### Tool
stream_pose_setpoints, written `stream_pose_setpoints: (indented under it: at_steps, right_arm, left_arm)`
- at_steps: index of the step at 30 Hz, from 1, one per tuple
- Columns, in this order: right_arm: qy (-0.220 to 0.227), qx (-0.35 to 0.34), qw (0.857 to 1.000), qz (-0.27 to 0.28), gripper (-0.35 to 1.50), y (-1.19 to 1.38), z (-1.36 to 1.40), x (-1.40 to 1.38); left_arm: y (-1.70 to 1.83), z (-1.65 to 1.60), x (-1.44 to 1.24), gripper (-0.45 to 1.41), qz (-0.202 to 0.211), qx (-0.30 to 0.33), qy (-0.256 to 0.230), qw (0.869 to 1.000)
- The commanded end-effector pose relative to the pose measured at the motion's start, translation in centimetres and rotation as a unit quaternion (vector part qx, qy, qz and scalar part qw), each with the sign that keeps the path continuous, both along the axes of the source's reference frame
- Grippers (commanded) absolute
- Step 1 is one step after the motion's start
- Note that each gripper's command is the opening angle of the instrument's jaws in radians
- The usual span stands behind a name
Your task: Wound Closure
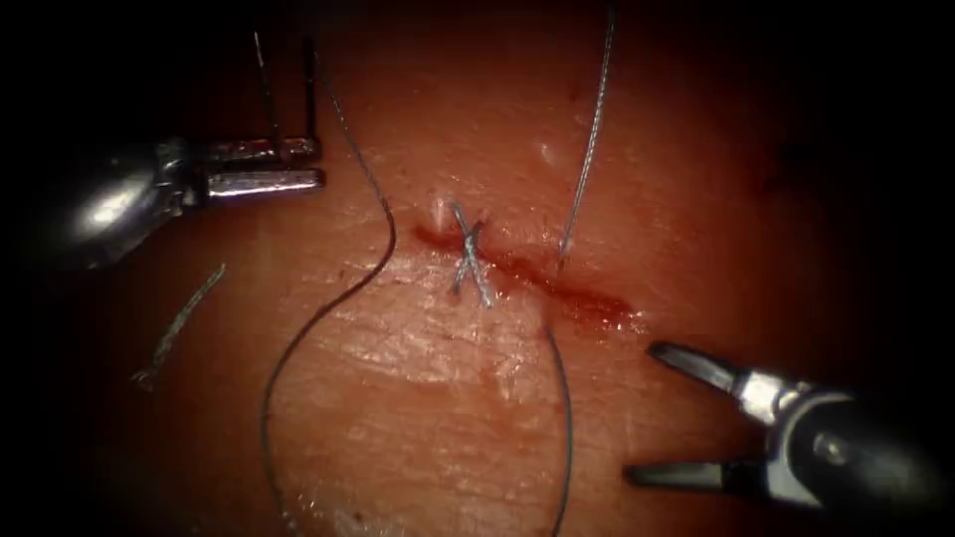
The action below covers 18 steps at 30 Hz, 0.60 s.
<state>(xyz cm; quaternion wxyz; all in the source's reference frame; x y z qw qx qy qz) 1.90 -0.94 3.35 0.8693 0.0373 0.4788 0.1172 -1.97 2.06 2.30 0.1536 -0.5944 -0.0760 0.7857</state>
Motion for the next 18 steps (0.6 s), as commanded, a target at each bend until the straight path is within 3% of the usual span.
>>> stream_pose_setpoints:
  at_steps: [1, 6, 10, 13, 16, 18]
  right_arm:
    - [0.002, -0.009, 1.000, 0.004, 0.96, 0.06, 0.22, 0.09]
    - [-0.006, -0.037, 0.999, 0.004, 1.11, 0.08, 0.55, 0.19]
    - [-0.012, -0.047, 0.999, -0.003, 1.09, 0.05, 0.65, 0.24]
    - [-0.012, -0.048, 0.999, -0.005, 0.99, 0.04, 0.65, 0.28]
    - [-0.006, -0.043, 0.999, -0.011, 0.66, 0.04, 0.63, 0.35]
    - [-0.006, -0.042, 0.999, -0.011, 0.61, 0.03, 0.62, 0.41]
  left_arm:
    - [0.02, 0.06, -0.05, -0.45, 0.000, -0.001, 0.000, 1.000]
    - [0.01, 0.07, -0.05, -0.45, -0.001, -0.002, 0.000, 1.000]
    - [0.01, 0.07, -0.05, -0.45, 0.000, -0.002, 0.002, 1.000]
    - [0.01, 0.07, -0.06, -0.45, 0.000, -0.002, 0.002, 1.000]
    - [0.00, 0.08, -0.07, -0.45, -0.001, -0.002, 0.002, 1.000]
    - [0.00, 0.07, -0.07, -0.45, -0.001, -0.002, 0.002, 1.000]
